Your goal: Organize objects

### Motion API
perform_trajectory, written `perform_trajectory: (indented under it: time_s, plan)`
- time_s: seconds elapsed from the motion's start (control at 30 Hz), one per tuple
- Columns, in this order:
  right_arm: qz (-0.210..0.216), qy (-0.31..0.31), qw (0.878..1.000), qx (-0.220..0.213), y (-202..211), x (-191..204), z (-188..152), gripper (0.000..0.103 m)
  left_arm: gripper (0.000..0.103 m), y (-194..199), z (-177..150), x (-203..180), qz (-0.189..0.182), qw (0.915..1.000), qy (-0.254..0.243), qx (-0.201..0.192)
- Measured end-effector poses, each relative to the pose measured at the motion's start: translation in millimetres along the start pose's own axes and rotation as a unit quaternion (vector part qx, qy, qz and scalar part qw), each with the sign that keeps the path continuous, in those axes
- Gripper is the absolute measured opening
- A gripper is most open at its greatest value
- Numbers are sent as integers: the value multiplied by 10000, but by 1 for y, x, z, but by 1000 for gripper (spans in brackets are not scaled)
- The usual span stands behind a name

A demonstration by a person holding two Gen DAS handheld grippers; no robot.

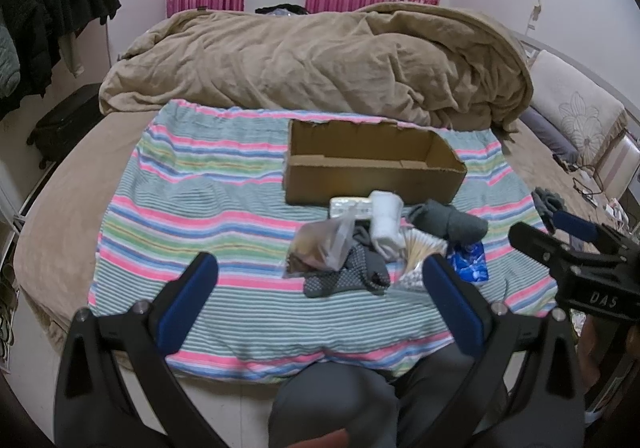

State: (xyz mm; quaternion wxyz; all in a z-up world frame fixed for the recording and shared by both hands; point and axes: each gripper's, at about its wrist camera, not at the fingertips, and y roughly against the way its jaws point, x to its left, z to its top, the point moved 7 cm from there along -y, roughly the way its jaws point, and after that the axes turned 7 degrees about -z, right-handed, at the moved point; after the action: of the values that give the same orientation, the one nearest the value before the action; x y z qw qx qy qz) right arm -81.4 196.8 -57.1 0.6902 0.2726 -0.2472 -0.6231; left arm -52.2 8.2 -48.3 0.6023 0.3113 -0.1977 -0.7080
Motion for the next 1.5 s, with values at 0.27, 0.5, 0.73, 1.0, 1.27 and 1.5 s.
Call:
perform_trajectory:
  time_s: [0.27, 0.5, 0.73, 1.0, 1.27, 1.5]
  plan:
    - [-3, -11, 10000, 25, 0, 0, 0, 102, 103, -7, -1, 4, 0, 10000, -11, 38]
    - [-56, -53, 9999, 121, -12, -8, 1, 102, 103, -26, -2, 11, -3, 9999, -20, 152]
    - [-216, -207, 9992, 262, -40, -31, -2, 102, 102, -61, -6, 18, -65, 9992, -43, 390]
    - [-270, -352, 9981, 439, -78, -50, -3, 102, 102, -104, -4, 20, -231, 9980, -75, 583]
    - [-94, -293, 9972, 678, -120, -44, -3, 101, 82, -147, -10, 25, -406, 9949, -22, 923]
    - [303, -237, 9956, 855, -136, -32, -12, 76, 62, -154, -15, 28, -642, 9931, 39, 984]
